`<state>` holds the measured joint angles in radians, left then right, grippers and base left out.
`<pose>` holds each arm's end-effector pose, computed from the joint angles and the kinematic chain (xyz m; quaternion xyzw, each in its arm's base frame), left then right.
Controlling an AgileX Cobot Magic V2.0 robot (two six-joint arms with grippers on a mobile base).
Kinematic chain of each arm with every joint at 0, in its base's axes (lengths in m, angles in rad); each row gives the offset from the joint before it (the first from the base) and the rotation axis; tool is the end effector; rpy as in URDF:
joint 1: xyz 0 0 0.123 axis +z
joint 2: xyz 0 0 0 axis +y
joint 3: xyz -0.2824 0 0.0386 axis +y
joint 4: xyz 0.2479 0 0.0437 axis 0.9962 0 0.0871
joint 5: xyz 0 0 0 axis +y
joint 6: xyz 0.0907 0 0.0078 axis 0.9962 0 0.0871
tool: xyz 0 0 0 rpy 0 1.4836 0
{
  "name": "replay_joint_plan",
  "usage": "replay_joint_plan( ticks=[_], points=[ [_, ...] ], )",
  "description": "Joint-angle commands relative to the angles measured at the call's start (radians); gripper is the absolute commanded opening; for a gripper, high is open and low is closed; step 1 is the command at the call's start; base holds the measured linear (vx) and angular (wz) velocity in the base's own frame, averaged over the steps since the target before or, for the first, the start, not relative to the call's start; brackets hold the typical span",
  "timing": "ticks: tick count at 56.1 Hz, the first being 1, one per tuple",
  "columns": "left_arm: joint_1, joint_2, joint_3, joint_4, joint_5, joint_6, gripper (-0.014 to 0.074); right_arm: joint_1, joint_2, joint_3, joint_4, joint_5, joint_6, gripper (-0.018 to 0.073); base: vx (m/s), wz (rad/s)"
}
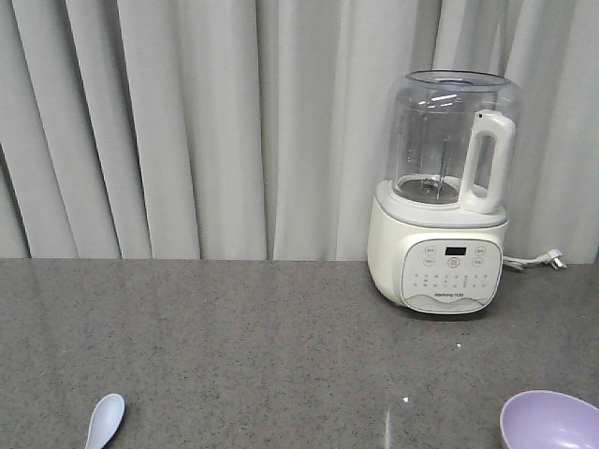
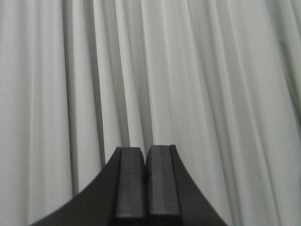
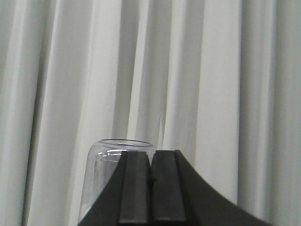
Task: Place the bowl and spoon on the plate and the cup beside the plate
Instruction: 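Lower the left gripper over the white spoon and close on its handle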
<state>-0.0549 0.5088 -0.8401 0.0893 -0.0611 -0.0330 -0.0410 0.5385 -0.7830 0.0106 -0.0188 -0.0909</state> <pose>0.0731 -0.0045 0.4581 0.0311 0.5181 -0.0009 0.8548 0.0928 -0.0038 0.4345 -0.0112 0.5729 -0.0497 0.8181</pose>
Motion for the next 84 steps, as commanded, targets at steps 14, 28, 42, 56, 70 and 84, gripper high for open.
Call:
replay_joint_plan(
  ticks=[14, 28, 42, 56, 70, 84],
  points=[
    [-0.001, 0.418, -0.167, -0.003, 0.029, -0.039, -0.0003, -0.003, 0.356, -0.171, -0.003, -0.046, -0.005, -0.0008, 0.0, 0.0],
    [-0.002, 0.486, -0.167, -0.003, -0.007, -0.039, 0.015, -0.003, 0.395, -0.171, -0.005, -0.048, -0.006, 0.0129, 0.0, 0.0],
    [-0.002, 0.489, -0.167, -0.003, -0.021, -0.087, 0.0552, -0.003, 0.395, -0.171, -0.004, -0.057, -0.005, 0.0634, 0.0, 0.0],
    [-0.032, 0.496, -0.203, -0.002, 0.131, -0.125, 0.0555, -0.003, 0.395, -0.171, -0.002, -0.087, -0.005, 0.0613, 0.0, 0.0],
    [-0.142, 0.647, -0.379, -0.003, 0.585, -0.077, 0.0555, -0.003, 0.395, -0.171, -0.002, -0.097, -0.005, 0.0581, 0.0, 0.0],
    [-0.171, 0.877, -0.379, -0.008, 0.861, -0.175, 0.0555, -0.003, 0.395, -0.171, -0.002, -0.092, -0.005, 0.0581, 0.0, 0.0]
  ],
)
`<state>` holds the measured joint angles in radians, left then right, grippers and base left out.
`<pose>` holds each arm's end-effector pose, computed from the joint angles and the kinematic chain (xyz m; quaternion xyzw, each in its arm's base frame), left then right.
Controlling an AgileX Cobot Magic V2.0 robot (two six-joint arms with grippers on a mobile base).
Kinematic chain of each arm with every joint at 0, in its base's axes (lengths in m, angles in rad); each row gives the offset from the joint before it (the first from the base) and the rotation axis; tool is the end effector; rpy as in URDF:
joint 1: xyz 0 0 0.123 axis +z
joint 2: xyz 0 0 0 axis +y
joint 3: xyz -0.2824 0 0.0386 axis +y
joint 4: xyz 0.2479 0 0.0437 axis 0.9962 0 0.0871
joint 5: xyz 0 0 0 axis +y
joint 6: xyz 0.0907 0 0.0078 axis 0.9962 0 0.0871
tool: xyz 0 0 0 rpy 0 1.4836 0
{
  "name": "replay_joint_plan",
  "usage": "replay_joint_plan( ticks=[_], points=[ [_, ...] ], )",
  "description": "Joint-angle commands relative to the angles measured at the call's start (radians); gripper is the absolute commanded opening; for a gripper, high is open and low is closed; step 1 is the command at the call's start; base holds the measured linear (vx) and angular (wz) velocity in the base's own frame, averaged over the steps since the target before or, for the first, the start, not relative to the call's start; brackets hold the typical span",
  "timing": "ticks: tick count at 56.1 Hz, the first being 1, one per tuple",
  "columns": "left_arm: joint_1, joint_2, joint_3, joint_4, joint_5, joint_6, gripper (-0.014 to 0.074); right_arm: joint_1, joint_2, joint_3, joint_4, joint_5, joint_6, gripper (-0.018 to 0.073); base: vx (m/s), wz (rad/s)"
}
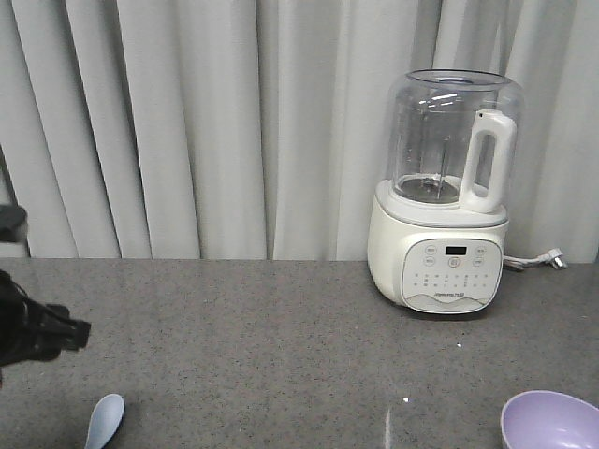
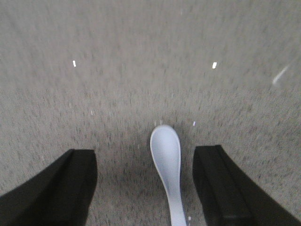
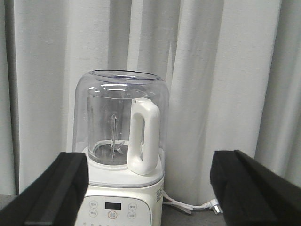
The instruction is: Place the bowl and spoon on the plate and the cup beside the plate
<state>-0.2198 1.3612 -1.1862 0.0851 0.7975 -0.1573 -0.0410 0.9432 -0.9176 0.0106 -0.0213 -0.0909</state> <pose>0.2825 -0.0574 0.3368 0.0471 0.9400 -0.0250 0.3371 0.2049 -0.0084 0.4190 -0.0132 0.6771 -0.0447 0.7344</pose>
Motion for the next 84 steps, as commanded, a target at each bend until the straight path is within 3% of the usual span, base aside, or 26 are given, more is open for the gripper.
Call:
replay_joint_plan(
  ticks=[1, 17, 38, 67, 75, 84],
  points=[
    [-0.006, 0.035, -0.033, -0.005, 0.006, -0.056, 0.0555, -0.003, -0.01, -0.036, -0.002, -0.089, -0.005, 0.0581, 0.0, 0.0],
    [-0.007, 0.179, -0.033, -0.141, 0.015, -0.059, 0.0555, -0.003, -0.01, -0.036, -0.002, -0.089, -0.005, 0.0581, 0.0, 0.0],
    [-0.056, 0.272, -0.033, -0.119, 0.029, -0.052, 0.0555, -0.003, -0.01, -0.036, -0.003, -0.089, -0.006, 0.0581, 0.0, 0.0],
    [-0.056, 0.343, -0.033, -0.077, 0.068, -0.044, 0.0548, -0.003, -0.01, -0.036, -0.003, -0.089, -0.006, 0.0581, 0.0, 0.0],
    [-0.056, 0.346, -0.033, -0.077, 0.07, -0.045, 0.0479, -0.003, -0.01, -0.036, -0.003, -0.089, -0.006, 0.0581, 0.0, 0.0],
    [-0.056, 0.346, -0.033, -0.077, 0.09, -0.043, 0.0244, -0.003, -0.01, -0.036, -0.003, -0.089, -0.006, 0.0581, 0.0, 0.0]
  ],
)
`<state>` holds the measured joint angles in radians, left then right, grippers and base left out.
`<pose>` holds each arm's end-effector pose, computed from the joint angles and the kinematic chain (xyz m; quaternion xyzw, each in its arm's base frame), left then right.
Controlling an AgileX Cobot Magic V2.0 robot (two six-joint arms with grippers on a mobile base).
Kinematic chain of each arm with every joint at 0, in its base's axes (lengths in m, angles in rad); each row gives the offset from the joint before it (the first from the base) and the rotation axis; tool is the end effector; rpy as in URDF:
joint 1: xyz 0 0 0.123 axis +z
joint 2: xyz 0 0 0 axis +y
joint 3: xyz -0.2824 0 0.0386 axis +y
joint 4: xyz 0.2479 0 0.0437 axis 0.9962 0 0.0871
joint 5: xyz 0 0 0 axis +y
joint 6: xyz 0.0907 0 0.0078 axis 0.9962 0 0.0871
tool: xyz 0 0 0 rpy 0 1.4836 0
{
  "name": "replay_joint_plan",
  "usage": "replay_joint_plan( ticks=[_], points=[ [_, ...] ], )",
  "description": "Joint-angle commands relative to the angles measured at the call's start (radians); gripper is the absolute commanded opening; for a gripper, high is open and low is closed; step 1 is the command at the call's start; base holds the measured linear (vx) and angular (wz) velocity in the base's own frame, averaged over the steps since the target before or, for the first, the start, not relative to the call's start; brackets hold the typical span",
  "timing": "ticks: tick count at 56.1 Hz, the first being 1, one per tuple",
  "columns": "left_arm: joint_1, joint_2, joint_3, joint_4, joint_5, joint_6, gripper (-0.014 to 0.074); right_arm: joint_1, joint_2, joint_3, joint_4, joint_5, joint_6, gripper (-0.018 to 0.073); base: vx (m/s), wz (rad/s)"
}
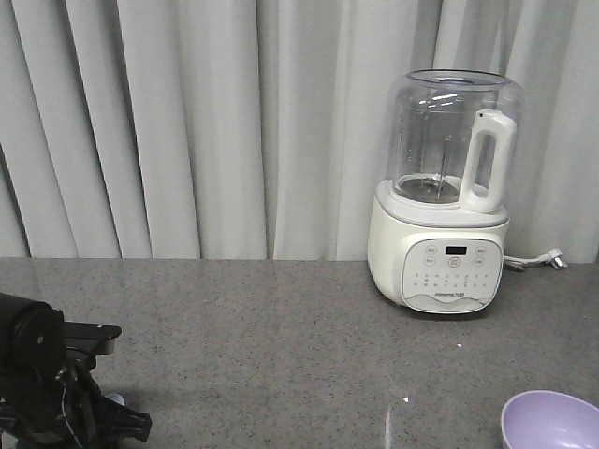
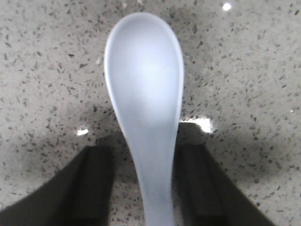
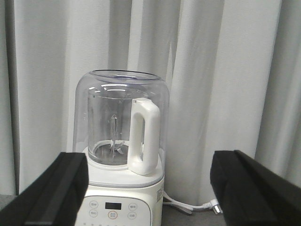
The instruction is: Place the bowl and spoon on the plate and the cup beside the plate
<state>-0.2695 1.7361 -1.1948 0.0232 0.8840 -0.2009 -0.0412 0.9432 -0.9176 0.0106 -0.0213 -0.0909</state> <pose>0.3285 -0.0891 0.2163 0.0403 0.9924 -0.0176 0.1152 0.2049 -0.0085 0.4190 -0.0132 0.6771 -0.0447 0.7344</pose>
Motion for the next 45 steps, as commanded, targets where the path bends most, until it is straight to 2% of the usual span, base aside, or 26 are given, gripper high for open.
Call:
replay_joint_plan(
  ticks=[1, 8, 16, 21, 29, 33, 37, 40, 45],
  points=[
    [-0.007, -0.029, -0.025, -0.015, 0.005, 0.002, 0.022, -0.003, -0.01, -0.036, -0.003, -0.089, -0.006, 0.0581, 0.0, 0.0],
    [-0.007, -0.029, -0.025, -0.016, 0.011, 0.015, -0.0008, -0.003, -0.01, -0.036, -0.003, -0.089, -0.006, 0.0581, 0.0, 0.0],
    [-0.007, -0.053, -0.025, -0.016, 0.009, 0.021, -0.0008, -0.003, -0.01, -0.036, -0.003, -0.088, -0.006, 0.0581, 0.0, 0.0],
    [-0.007, -0.105, -0.025, -0.023, -0.016, 0.062, -0.0008, -0.003, -0.01, -0.036, -0.003, -0.077, -0.005, 0.0581, 0.0, 0.0],
    [-0.007, -0.229, -0.027, -0.023, -0.048, 0.103, -0.0008, -0.004, -0.014, -0.036, -0.004, 0.008, -0.006, 0.0581, 0.0, 0.0],
    [-0.007, -0.301, -0.027, -0.03, -0.059, 0.104, -0.0008, -0.007, -0.026, -0.058, -0.003, 0.13, -0.002, 0.0581, 0.0, 0.0],
    [-0.007, -0.371, -0.027, -0.049, -0.068, 0.115, -0.0008, -0.019, -0.016, -0.113, -0.004, 0.33, 0.033, 0.0574, 0.0, 0.0],
    [-0.007, -0.417, -0.027, -0.067, -0.077, 0.13, -0.0008, -0.056, 0.003, -0.154, -0.011, 0.478, 0.074, 0.0568, 0.0, 0.0],
    [-0.007, -0.489, -0.027, -0.099, -0.085, 0.149, -0.0008, -0.125, 0.057, -0.214, -0.011, 0.632, 0.132, 0.0554, 0.0, 0.0]
  ],
)
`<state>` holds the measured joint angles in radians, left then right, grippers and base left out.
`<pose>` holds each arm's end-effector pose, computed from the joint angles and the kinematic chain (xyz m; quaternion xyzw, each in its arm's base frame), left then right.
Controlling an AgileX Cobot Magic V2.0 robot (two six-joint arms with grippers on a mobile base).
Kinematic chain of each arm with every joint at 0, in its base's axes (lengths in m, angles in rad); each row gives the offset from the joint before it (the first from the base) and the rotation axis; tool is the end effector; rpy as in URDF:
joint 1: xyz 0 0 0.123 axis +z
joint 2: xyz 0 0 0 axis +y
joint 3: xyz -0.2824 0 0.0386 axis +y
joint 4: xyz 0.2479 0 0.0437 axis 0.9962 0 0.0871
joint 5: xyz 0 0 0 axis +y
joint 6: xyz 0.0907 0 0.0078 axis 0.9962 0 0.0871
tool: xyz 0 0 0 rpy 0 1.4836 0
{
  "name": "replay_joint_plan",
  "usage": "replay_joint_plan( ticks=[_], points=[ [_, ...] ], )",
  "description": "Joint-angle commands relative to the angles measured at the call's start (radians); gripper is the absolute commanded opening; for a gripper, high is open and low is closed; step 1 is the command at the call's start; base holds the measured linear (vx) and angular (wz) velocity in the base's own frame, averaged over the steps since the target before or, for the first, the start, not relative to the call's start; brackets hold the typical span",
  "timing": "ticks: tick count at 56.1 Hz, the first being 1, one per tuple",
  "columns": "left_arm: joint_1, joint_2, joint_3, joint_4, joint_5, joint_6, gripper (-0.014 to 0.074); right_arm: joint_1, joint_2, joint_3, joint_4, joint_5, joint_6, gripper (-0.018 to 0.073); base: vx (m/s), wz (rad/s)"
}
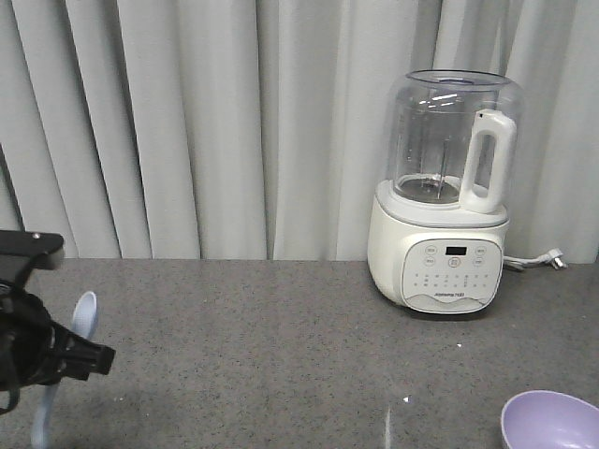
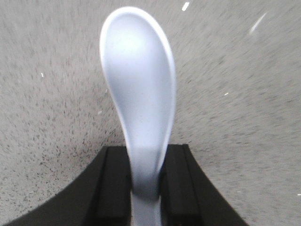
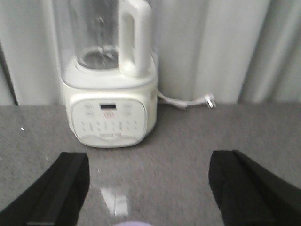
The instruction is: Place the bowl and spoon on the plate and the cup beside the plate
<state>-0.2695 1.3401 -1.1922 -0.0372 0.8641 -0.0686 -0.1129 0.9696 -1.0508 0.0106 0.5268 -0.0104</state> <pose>0.2686 -0.0769 0.3407 0.0882 0.9440 -0.0704 0.3099 0.1996 -0.0221 0.4093 0.0443 0.8206 -0.0303 0.5690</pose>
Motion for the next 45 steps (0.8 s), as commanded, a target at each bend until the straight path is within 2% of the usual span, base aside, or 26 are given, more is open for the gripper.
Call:
replay_joint_plan(
  ticks=[1, 8, 15, 24, 45],
  points=[
    [-0.007, -0.103, -0.029, -0.041, -0.066, 0.016, -0.0008, -0.069, 0.045, -0.091, -0.011, 0.113, 0.062, 0.0552, 0.0, 0.0],
    [-0.007, -0.166, -0.029, -0.063, -0.064, 0.016, -0.0008, -0.144, 0.137, -0.113, 0.025, 0.257, 0.086, 0.0542, 0.0, 0.0],
    [-0.007, -0.193, -0.029, -0.062, -0.061, 0.016, -0.0008, -0.152, 0.235, -0.113, 0.086, 0.364, -0.007, 0.0542, 0.0, 0.0],
    [-0.007, -0.195, -0.029, -0.068, -0.056, 0.016, -0.0008, -0.152, 0.339, -0.113, 0.156, 0.356, -0.035, 0.0542, 0.0, 0.0],
    [-0.007, -0.195, -0.029, -0.108, -0.054, 0.041, -0.0006, -0.152, 0.529, -0.113, 0.156, 0.341, -0.093, 0.0542, 0.0, 0.0]
  ],
)
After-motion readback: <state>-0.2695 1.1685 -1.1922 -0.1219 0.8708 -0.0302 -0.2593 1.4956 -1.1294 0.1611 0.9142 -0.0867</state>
